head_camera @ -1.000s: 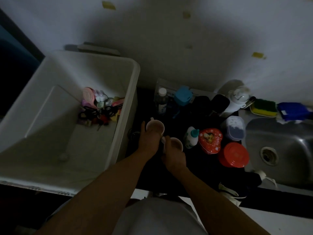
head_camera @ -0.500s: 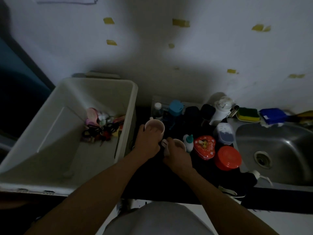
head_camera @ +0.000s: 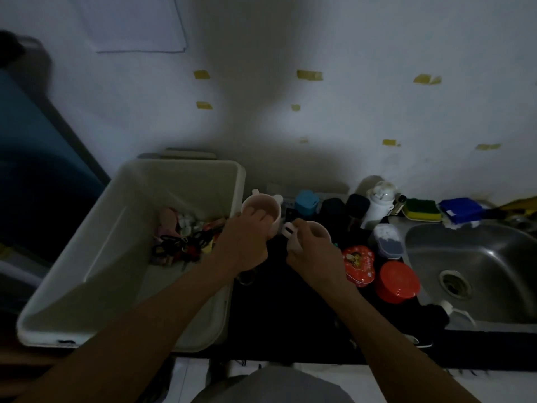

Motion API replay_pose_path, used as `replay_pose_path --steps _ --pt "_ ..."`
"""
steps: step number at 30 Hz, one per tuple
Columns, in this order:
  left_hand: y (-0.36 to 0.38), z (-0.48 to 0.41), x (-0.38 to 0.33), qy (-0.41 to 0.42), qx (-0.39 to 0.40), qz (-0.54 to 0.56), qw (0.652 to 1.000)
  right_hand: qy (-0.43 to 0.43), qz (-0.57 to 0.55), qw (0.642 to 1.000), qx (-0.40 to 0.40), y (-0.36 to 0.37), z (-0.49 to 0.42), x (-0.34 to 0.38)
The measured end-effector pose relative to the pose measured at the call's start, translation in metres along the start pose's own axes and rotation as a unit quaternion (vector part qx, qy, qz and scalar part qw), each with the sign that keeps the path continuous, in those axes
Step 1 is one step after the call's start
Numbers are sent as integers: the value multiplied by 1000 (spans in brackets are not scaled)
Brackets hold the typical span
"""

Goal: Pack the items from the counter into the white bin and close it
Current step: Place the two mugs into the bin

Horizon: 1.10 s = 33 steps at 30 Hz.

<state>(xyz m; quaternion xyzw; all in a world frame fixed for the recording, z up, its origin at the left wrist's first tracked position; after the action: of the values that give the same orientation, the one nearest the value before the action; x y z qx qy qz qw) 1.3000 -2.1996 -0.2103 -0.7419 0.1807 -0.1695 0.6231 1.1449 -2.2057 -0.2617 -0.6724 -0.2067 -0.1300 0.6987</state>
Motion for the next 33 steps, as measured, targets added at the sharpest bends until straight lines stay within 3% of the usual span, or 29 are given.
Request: replay_pose_path --steps 7,11,14,17,21,28,33 --pt "-41 21 35 -5 -33 33 999 3 2 998 -70 -27 -7 52" --pt "-67 38 64 -28 -89 -59 994 -31 -4 992 -125 -37 -10 91" --pt "-61 48 89 -27 -66 34 997 -64 -2 988 -137 -39 -14 123" --pt "-55 62 118 -65 -23 39 997 -92 11 986 -136 -34 -18 153" --pt "-52 80 143 -68 -25 49 996 -123 27 983 -135 -25 -19 185" --pt "-21 126 186 -81 4 104 991 -146 4 988 -55 25 -22 234" --pt "16 154 204 -126 54 125 983 -107 11 994 27 80 -24 241"
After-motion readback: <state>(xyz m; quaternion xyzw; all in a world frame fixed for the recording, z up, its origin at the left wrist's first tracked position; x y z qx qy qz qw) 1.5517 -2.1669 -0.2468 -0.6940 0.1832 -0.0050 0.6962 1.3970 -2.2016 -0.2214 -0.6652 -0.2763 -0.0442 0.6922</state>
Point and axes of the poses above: each hand's wrist, its own z-axis away from the middle knuckle, its own y-axis out of the palm, x = y × z, the point moved 5 cm from there along -z, towards the middle knuckle, and after that the axes turned 9 degrees about y, right-handed, at the moved point
